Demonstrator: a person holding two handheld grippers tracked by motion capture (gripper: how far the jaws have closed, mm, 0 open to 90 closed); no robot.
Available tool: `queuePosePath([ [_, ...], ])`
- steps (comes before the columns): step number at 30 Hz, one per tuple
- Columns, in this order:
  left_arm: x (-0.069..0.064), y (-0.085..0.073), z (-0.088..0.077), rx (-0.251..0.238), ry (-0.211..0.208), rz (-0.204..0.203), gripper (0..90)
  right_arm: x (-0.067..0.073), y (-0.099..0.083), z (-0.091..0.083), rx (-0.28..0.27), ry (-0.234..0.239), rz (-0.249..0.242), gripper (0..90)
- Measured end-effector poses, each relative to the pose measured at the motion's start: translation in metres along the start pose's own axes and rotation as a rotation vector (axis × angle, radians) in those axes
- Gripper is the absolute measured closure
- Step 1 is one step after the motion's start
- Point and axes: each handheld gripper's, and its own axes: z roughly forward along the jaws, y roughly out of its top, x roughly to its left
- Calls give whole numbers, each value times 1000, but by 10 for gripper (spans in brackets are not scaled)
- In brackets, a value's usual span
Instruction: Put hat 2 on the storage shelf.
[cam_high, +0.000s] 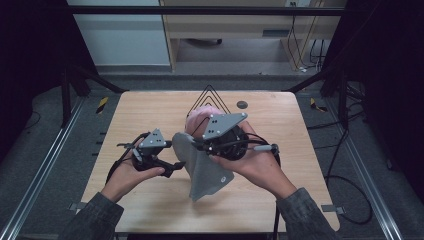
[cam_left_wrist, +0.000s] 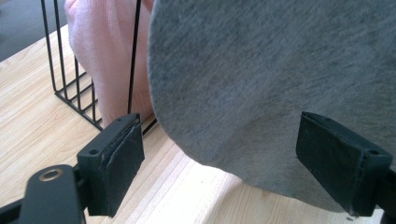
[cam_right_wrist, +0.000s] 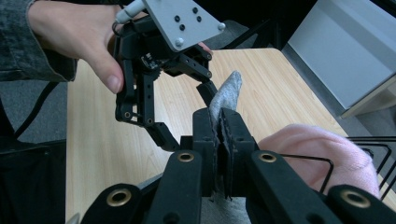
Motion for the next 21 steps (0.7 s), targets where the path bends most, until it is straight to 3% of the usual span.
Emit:
queuePosePath([
  [5,6,1,5,4,-31,-15,177,1,-1,2,-2,6,1,861],
  [11,6,2,13,32,-46,22,536,-3,-5,3,-11,8,23,861],
  [13,4,4,14,23,-43,29,708,-6,-9,3,-11,2,31,860],
  [16,3,8,15,5,-49,16,851,-12,-17,0,-15,-12,60,860],
  [21,-4,21,5,25,-27,24,871,-24,-34,-12,-10,-63,113,860],
])
